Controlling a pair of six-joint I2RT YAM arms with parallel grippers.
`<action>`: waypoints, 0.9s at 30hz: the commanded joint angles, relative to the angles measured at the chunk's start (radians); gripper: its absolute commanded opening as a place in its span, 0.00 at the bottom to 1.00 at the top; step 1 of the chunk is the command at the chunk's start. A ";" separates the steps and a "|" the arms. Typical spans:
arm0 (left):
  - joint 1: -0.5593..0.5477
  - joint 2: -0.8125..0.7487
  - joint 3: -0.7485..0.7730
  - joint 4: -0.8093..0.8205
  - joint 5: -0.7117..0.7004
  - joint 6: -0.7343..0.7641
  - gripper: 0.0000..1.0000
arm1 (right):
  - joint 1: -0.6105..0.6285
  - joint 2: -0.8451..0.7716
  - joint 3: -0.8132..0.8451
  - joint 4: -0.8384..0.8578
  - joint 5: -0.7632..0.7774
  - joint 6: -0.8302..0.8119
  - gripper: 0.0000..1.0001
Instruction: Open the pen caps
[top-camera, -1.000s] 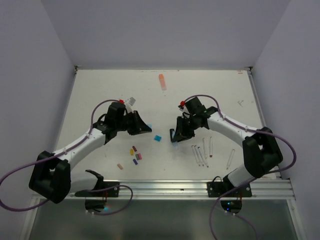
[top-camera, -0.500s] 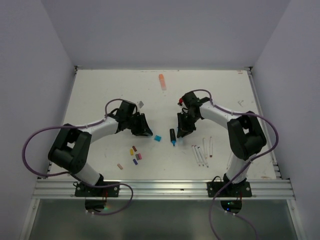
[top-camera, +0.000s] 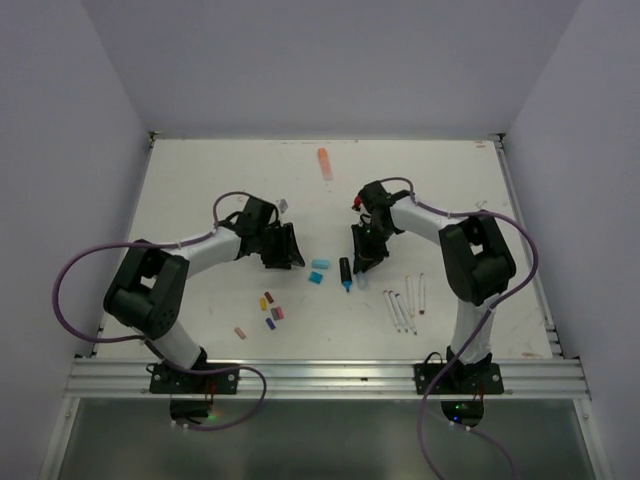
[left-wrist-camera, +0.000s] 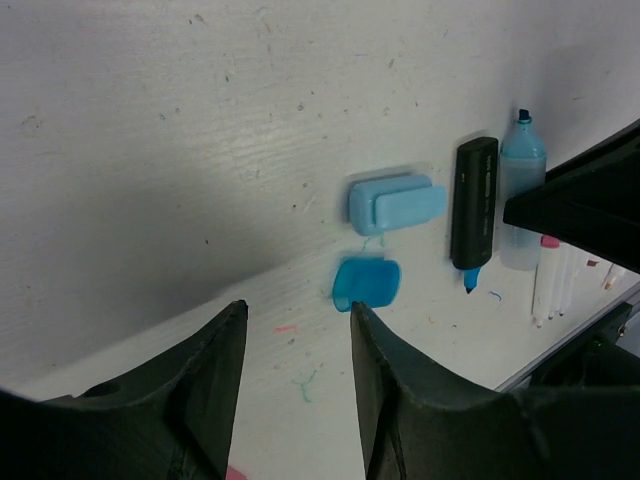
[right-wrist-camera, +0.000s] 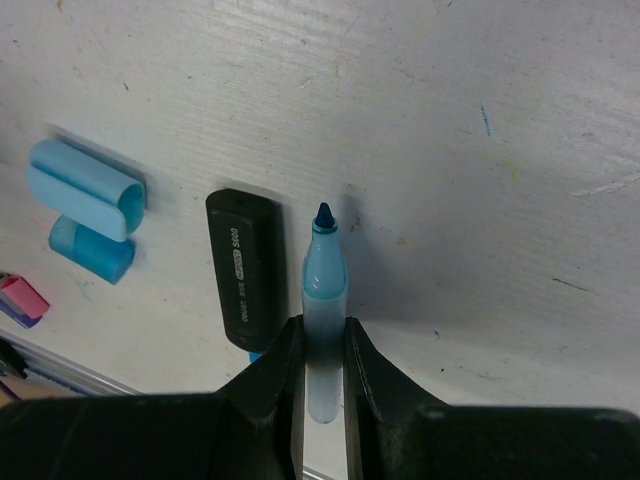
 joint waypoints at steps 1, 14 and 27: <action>-0.001 0.015 0.023 -0.023 -0.030 0.036 0.49 | -0.005 0.012 0.034 -0.004 0.004 -0.016 0.12; 0.011 -0.074 0.127 -0.048 -0.165 0.057 0.64 | -0.007 0.000 0.029 0.037 -0.058 -0.008 0.38; 0.028 -0.008 0.329 -0.010 -0.187 0.030 0.72 | -0.008 0.004 0.262 0.024 0.114 -0.009 0.55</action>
